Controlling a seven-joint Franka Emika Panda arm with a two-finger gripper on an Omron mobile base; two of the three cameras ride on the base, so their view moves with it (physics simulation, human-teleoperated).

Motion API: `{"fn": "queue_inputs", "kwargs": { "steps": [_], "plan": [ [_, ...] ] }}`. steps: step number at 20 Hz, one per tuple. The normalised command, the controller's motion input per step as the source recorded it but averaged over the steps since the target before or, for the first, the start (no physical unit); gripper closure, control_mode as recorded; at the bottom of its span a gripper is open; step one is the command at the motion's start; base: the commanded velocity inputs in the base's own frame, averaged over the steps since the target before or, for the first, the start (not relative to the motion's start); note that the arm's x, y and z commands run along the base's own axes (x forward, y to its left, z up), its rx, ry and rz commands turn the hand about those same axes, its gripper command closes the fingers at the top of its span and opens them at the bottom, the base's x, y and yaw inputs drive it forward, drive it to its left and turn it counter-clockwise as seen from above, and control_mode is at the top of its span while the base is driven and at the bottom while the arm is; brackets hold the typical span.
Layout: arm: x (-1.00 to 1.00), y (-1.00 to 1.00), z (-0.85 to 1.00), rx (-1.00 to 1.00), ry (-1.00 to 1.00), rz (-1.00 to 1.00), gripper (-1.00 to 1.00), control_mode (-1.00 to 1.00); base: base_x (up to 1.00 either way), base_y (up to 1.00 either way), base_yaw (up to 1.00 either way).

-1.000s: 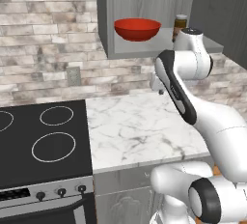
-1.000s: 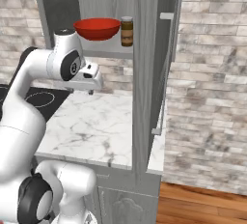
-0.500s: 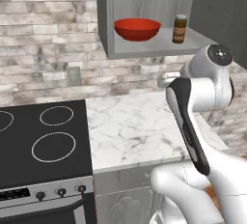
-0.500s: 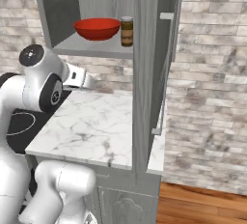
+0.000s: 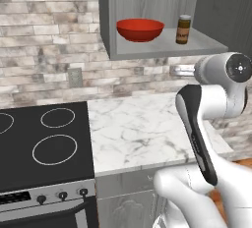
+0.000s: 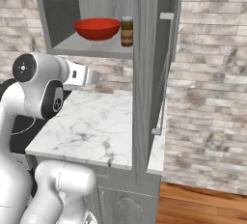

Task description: Take the cinnamon bottle from the cabinet and place it on the dining table, next to the plate with the cupcake. Then take the chocolate from the dining counter and place it on the cupcake plate.

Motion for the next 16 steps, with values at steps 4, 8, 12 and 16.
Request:
{"fn": "queue_inputs", "kwargs": {
  "steps": [4,8,12,16],
  "plan": [
    [0.01,-0.3,0.57,0.02,-0.03,0.0,-1.0,-1.0,0.0,0.0,0.0],
    [0.01,-0.25,0.59,0.03,0.0,0.05,-1.0,-1.0,0.0,0.0,0.0],
    [0.11,-0.25,0.35,0.05,0.0,0.03,-1.0,-1.0,0.0,0.0,0.0],
    [0.29,-0.26,0.18,0.01,0.0,0.1,-1.0,-1.0,0.0,0.0,0.0]
  ]
}}
